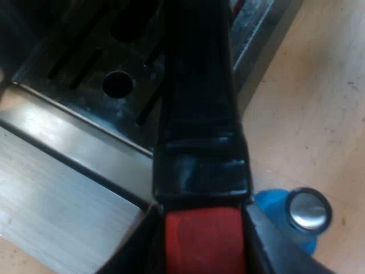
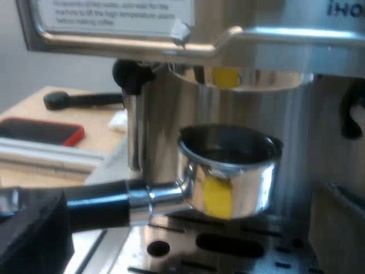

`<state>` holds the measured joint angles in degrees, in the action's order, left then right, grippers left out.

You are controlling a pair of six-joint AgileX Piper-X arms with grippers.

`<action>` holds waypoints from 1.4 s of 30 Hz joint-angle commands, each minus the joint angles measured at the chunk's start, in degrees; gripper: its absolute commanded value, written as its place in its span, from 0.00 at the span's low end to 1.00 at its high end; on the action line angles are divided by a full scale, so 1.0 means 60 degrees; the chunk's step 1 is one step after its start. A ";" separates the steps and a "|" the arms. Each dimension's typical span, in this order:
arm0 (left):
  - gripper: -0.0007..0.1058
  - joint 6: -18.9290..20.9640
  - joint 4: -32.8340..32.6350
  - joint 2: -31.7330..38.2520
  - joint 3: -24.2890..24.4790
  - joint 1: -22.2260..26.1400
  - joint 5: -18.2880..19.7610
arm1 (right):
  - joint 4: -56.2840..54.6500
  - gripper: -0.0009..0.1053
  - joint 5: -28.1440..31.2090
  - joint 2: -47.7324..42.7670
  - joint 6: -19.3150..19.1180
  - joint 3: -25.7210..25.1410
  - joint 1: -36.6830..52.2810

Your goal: Put the handle in the coffee machine

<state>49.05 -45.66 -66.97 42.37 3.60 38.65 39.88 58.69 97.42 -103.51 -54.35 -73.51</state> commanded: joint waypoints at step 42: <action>0.01 -0.0374 0.0964 -0.0704 0.1114 -0.0014 0.0610 | 0.0836 0.82 0.0322 0.0421 -0.0298 -0.0047 0.0332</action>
<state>46.80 -41.46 -71.84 47.84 3.60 39.41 43.89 59.82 99.91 -104.66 -54.35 -71.74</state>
